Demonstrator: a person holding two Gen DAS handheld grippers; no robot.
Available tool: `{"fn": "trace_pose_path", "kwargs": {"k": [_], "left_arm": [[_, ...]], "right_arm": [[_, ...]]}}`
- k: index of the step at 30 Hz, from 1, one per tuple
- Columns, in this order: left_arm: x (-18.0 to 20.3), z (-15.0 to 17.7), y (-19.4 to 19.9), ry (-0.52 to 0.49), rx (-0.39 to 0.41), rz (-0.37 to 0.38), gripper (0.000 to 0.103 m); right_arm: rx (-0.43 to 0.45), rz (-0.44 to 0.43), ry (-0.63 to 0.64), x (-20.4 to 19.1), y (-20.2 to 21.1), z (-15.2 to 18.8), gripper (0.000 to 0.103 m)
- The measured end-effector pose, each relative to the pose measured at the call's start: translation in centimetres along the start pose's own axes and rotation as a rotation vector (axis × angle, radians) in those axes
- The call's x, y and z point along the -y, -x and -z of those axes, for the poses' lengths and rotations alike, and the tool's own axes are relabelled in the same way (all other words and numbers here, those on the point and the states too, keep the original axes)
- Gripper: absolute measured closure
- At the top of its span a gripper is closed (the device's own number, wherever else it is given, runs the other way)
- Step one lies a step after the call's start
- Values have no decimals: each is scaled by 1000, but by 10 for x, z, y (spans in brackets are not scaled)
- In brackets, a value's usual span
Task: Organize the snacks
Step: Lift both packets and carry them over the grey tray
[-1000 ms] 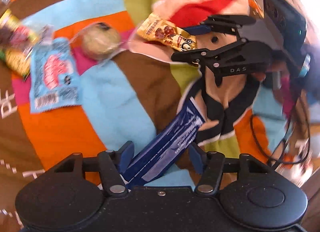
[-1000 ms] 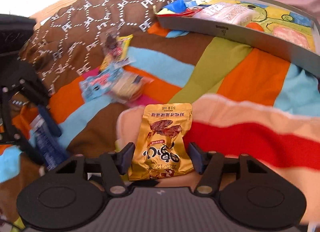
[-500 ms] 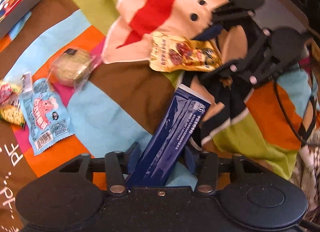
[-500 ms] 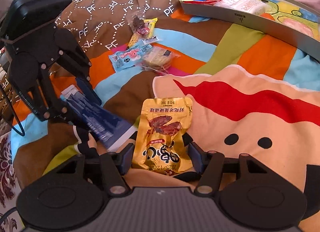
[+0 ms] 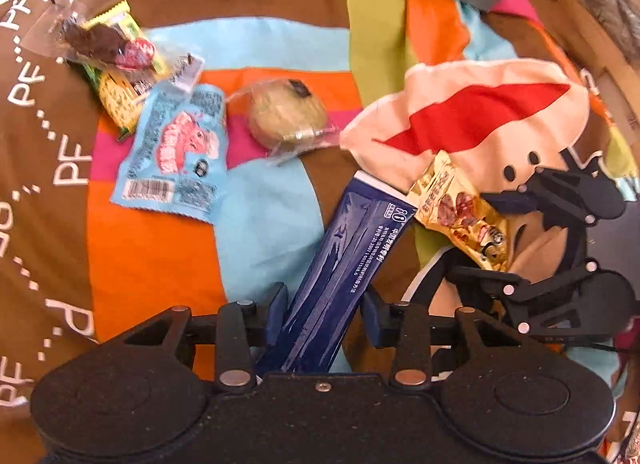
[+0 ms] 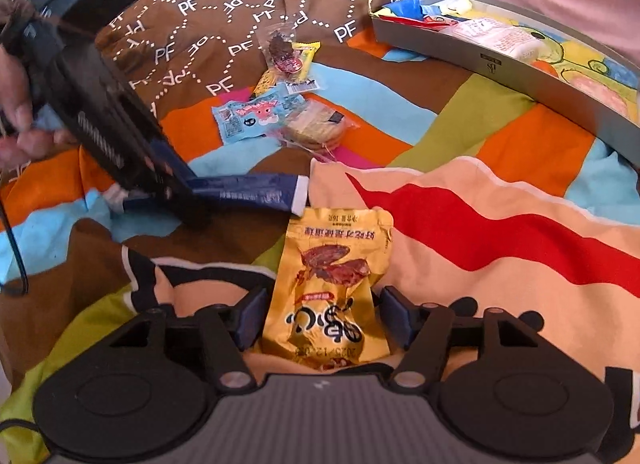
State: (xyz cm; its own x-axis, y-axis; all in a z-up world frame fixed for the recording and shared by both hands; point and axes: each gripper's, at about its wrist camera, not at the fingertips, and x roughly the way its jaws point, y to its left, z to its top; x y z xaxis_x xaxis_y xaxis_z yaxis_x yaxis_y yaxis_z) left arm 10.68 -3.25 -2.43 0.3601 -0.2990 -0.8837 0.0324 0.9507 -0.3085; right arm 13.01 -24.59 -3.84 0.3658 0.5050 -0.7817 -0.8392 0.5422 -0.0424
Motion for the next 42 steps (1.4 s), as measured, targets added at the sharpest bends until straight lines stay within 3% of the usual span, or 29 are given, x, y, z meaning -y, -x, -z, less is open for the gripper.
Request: {"fn": "trace_pose_path", "kwargs": {"k": [5,11,18,26,34,42], "left_arm": [[14,1,-12,5,5,-8,51],[30,5,-16,-55,30,-72,59],[38,5,-13,-63,45,-52,62],[58,4,-12,-143,91,-35,67],[65,-6,-13,-157,161,-38,72],[67,-19,-13,-167,219,-46,72]], "right_arm": [[16,39,10,-8,-2,4,35],[38,105,85,-23,4,8,46],[41,158,154,-36,6,11,47],[62,323,421,-64,6,22,47],[53,427,418,-45,4,19,47],[54,444,432,-40,2,21,46]]}}
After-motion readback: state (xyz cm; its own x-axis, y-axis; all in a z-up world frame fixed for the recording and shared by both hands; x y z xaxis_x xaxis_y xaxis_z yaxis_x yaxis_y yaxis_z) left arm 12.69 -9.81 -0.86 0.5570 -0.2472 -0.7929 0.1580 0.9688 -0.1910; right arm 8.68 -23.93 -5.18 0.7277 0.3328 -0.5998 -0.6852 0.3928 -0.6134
